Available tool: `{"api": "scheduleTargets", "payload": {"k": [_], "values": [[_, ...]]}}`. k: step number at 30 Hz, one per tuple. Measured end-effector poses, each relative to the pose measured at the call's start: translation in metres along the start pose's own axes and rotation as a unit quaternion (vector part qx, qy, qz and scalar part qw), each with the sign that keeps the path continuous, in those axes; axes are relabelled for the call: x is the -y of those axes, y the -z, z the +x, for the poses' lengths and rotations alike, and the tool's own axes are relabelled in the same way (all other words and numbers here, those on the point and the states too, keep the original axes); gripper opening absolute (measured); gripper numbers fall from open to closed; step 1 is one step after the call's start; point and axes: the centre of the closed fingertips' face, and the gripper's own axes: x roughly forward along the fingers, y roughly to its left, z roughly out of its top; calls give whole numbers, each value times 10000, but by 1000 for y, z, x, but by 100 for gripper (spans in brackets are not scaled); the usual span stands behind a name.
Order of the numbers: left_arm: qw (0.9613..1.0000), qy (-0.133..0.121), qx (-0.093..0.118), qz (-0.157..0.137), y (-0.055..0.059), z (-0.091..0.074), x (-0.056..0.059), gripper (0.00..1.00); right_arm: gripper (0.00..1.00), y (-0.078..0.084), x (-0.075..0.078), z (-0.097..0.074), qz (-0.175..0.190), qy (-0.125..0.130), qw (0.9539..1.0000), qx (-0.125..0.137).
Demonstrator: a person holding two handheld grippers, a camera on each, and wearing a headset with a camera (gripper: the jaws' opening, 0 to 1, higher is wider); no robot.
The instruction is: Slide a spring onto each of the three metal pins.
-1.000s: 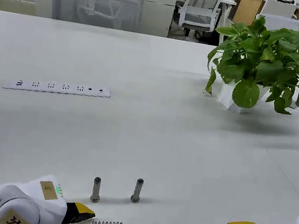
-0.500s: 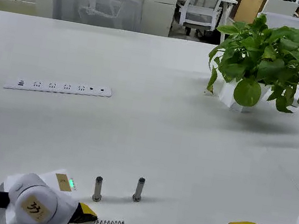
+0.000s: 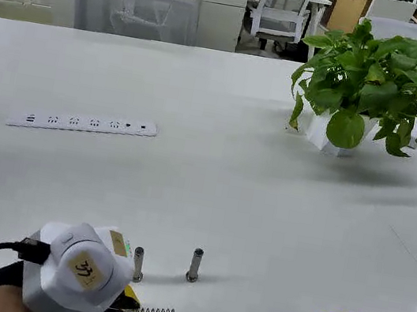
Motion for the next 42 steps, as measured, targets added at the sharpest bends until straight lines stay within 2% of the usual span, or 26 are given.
{"api": "scheduleTargets", "payload": {"k": [8, 13, 18, 21, 25, 27, 34, 42], "values": [[9992, 134, -261, 258, 0, 0, 1, 13, 90, 1, -1, -1, 39, 7, 10000, 6], [9972, 202, -491, 529, 0, 1, 2, 12, 90, 0, -3, 1, 55, -13, 10000, 18], [9973, 167, -519, 488, 2, 0, 2, 11, 89, -2, -5, 2, 68, -37, 10000, 40], [9984, 80, -434, 354, 3, -1, 3, 11, 89, -3, -6, 3, 70, -36, 10000, 61], [9998, -113, -146, -122, 5, -4, 2, 11, 88, -6, -7, 4, 94, -57, 9999, 79], [9992, -208, -8, -344, 7, -6, 3, 11, 88, -7, -8, 5, 108, -76, 9999, 85], [9955, -402, 386, -762, 14, -14, 9, 11, 88, -13, -9, 9, 126, -142, 9997, 147], [9929, -597, 587, -847, 25, -25, 20, 11, 83, -34, -21, 20, 223, -366, 9984, 363]]}}
